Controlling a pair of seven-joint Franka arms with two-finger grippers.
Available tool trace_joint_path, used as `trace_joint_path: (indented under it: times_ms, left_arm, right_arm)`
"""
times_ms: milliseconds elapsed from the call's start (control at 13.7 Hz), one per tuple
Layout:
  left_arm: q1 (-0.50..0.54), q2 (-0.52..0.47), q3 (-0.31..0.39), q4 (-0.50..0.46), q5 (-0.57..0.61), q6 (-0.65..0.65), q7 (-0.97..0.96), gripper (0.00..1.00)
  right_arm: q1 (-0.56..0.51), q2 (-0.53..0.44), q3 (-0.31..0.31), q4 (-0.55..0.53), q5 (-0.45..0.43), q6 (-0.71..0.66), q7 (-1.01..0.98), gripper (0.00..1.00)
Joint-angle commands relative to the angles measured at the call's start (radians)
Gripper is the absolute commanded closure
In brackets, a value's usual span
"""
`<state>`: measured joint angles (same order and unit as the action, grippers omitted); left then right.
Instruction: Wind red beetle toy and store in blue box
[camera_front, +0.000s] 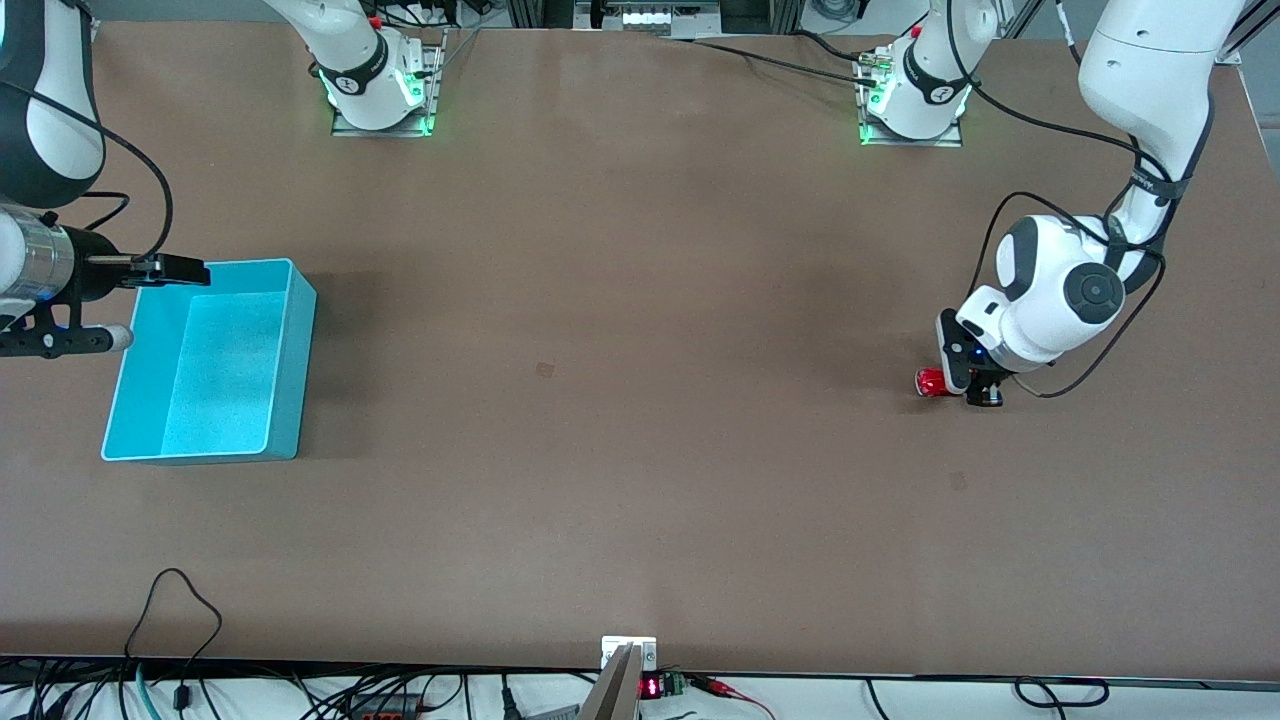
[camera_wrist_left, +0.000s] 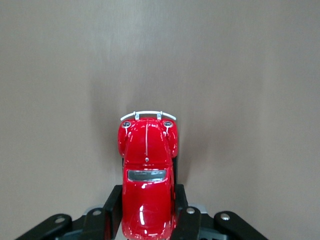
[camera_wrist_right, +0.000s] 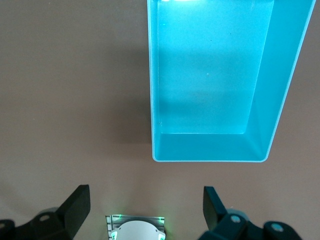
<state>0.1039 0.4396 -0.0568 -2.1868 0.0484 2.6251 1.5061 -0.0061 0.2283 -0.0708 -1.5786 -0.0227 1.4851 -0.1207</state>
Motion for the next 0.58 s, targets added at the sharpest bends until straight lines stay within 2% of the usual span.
trace_joint_path:
  times_ms: [0, 218, 510]
  left_arm:
    - [0.084, 0.096, 0.003, 0.041, 0.019, 0.001, 0.089, 0.65]
    - [0.152, 0.143, 0.005, 0.088, 0.018, 0.001, 0.219, 0.65]
    - [0.258, 0.152, 0.009, 0.104, 0.019, 0.001, 0.361, 0.63]
  right_arm:
    - [0.003, -0.006, 0.000, 0.011, 0.012, -0.017, 0.007, 0.00]
    - [0.011, -0.006, 0.002, 0.023, 0.012, -0.017, 0.010, 0.00]
    - [0.040, -0.004, 0.002, 0.045, -0.002, -0.019, 0.004, 0.00]
